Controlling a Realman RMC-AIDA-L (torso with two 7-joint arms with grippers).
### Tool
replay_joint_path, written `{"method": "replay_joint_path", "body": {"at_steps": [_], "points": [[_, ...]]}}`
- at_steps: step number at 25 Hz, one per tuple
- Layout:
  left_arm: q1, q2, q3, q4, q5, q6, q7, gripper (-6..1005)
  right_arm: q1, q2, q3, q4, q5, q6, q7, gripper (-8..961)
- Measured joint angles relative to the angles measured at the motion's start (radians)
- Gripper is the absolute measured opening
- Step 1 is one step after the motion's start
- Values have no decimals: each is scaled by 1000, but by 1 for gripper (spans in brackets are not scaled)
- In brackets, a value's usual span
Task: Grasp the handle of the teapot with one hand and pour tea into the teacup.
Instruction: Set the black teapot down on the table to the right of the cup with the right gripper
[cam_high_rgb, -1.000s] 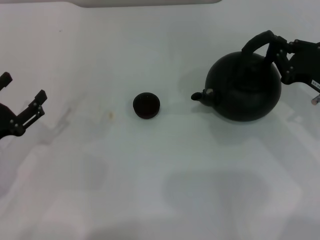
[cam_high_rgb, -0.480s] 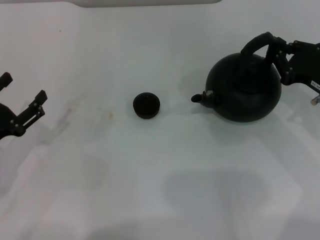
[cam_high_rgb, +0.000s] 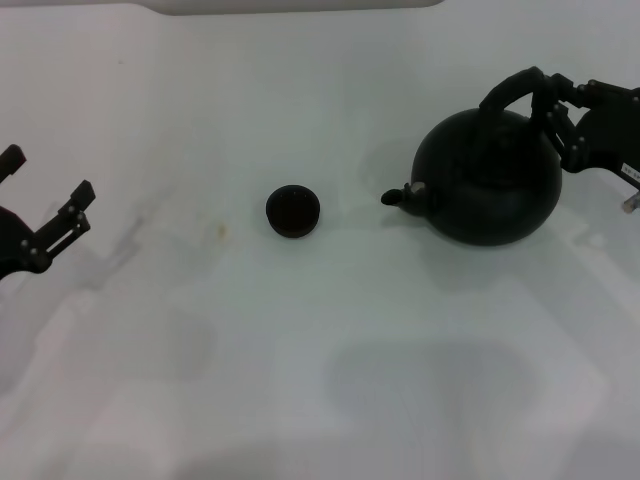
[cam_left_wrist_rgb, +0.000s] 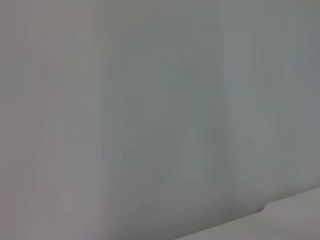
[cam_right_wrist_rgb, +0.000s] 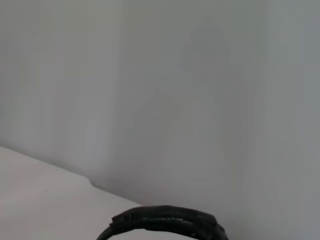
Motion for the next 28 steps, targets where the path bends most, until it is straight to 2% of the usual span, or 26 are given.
{"method": "replay_joint_path", "body": {"at_steps": [22,27,28], "points": [[0,0,5,1,0,0,0,873,0,-18,9,55,2,-49,13,235],[0,0,5,2,0,0,0,872,-4,-14,51,67,0,-52,21,324],[0,0,5,2,0,0,0,872,-7,-15,52,68,0,-53,22,397]]}}
